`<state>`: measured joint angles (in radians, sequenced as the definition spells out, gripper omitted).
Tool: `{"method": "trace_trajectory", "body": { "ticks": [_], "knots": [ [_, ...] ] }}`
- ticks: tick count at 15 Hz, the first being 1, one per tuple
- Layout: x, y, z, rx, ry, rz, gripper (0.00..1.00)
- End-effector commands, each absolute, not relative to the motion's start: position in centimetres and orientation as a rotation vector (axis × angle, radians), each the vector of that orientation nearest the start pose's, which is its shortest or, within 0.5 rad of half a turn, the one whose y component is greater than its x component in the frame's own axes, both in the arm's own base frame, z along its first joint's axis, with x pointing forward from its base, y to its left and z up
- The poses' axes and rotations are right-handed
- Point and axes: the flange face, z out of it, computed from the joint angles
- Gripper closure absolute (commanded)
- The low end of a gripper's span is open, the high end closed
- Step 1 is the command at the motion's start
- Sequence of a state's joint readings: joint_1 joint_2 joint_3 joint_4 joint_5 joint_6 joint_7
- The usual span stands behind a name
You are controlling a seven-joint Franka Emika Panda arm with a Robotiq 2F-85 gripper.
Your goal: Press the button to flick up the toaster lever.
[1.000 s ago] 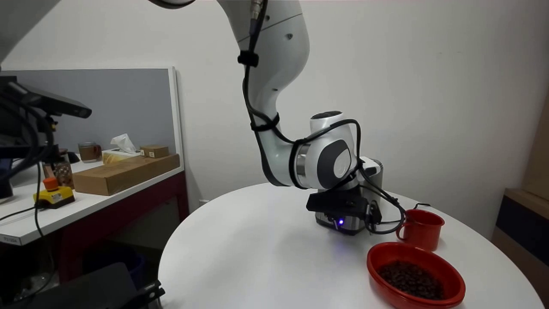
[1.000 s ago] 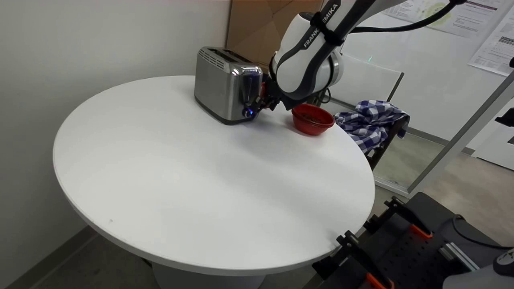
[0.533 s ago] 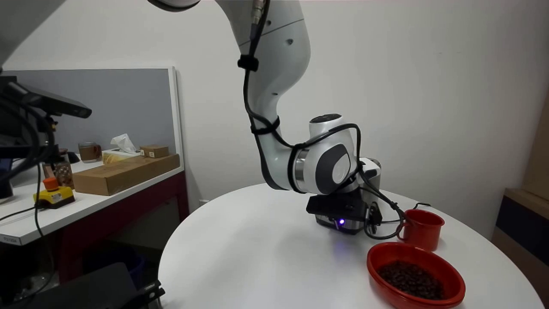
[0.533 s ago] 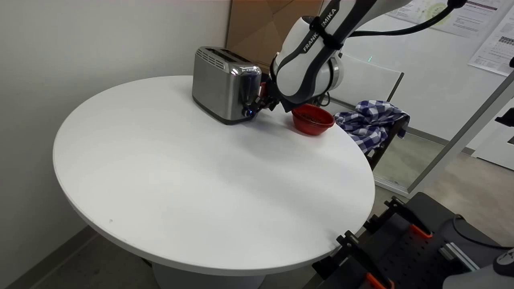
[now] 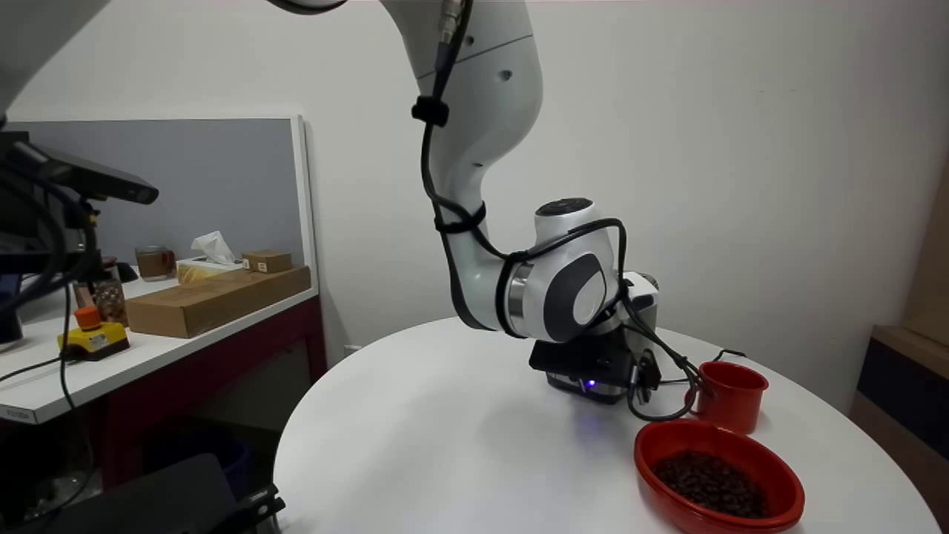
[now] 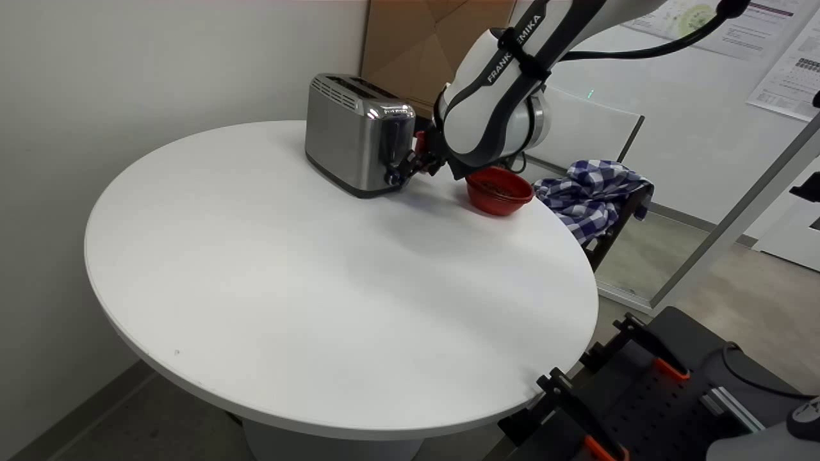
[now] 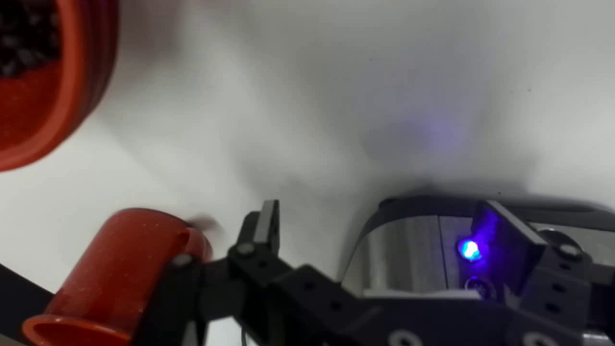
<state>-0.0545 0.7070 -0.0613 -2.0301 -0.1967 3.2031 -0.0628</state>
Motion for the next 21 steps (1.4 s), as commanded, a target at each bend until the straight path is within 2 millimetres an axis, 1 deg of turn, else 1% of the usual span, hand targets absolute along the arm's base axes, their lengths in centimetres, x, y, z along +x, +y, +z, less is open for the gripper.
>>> {"method": "trace_trajectory", "body": {
  "ticks": [1, 7, 10, 17, 21],
  "knots": [
    [61.9, -5.47, 14.86, -3.136, -0.268, -0.783, 0.0],
    [61.8, -5.6, 15.01, -3.129, -0.261, -0.779, 0.0],
    [61.76, -5.59, 14.85, -3.122, -0.255, -0.779, 0.0],
    [61.66, -6.29, 14.49, -3.124, -0.253, -0.793, 0.0],
    [61.49, -6.26, 14.26, -3.112, -0.243, -0.804, 0.0]
  ]
}}
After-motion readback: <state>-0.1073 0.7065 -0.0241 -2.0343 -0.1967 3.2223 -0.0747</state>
